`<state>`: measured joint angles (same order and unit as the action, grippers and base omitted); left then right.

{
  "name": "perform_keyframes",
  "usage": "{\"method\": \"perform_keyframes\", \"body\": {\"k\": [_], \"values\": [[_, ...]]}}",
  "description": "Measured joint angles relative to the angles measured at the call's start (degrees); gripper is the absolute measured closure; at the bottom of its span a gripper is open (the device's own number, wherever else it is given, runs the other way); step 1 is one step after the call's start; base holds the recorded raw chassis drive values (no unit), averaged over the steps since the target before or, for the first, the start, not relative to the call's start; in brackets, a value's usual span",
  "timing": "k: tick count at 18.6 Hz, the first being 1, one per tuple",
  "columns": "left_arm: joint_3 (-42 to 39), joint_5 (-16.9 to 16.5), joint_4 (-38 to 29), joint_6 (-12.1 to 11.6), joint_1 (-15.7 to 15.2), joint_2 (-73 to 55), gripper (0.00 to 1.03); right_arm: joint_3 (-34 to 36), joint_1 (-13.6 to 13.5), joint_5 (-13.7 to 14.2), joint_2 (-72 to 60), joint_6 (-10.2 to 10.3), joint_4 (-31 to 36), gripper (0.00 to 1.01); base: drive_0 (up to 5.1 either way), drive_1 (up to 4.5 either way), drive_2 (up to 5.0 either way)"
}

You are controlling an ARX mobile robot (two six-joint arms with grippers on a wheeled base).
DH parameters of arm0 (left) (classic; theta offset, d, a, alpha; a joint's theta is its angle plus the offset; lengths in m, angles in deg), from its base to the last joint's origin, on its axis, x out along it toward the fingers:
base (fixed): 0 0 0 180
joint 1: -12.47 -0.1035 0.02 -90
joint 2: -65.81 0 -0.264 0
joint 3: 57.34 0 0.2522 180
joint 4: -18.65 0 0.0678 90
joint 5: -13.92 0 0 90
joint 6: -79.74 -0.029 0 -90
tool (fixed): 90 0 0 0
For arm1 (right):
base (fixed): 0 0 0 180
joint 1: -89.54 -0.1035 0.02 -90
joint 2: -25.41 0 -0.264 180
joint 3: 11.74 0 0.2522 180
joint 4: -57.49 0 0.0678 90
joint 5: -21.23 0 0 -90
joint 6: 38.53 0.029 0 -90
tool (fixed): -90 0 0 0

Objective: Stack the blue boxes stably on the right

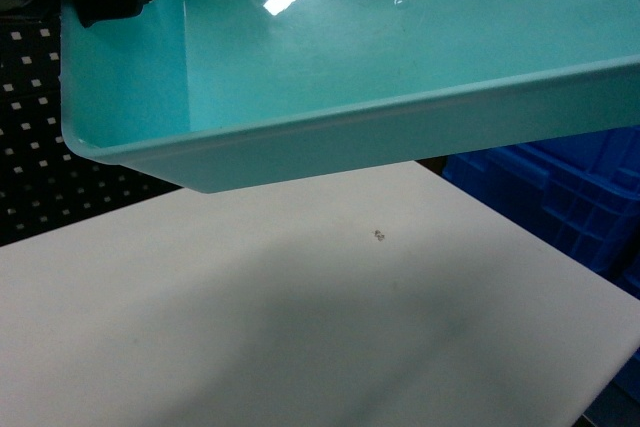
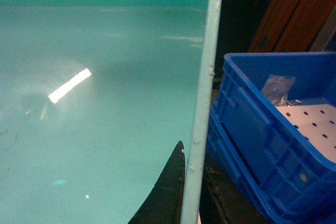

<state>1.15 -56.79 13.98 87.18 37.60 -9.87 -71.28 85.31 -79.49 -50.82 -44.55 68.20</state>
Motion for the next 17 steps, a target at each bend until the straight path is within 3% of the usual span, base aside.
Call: {"method": "perform_keyframes", "body": {"k": [17], "values": [[0.0,0.0,0.0,-0.02,0.0,0.0,1.01,0.0,0.0,0.0,0.0,0.0,0.0,0.94,-1.6,-1.61,-1.6]]}}
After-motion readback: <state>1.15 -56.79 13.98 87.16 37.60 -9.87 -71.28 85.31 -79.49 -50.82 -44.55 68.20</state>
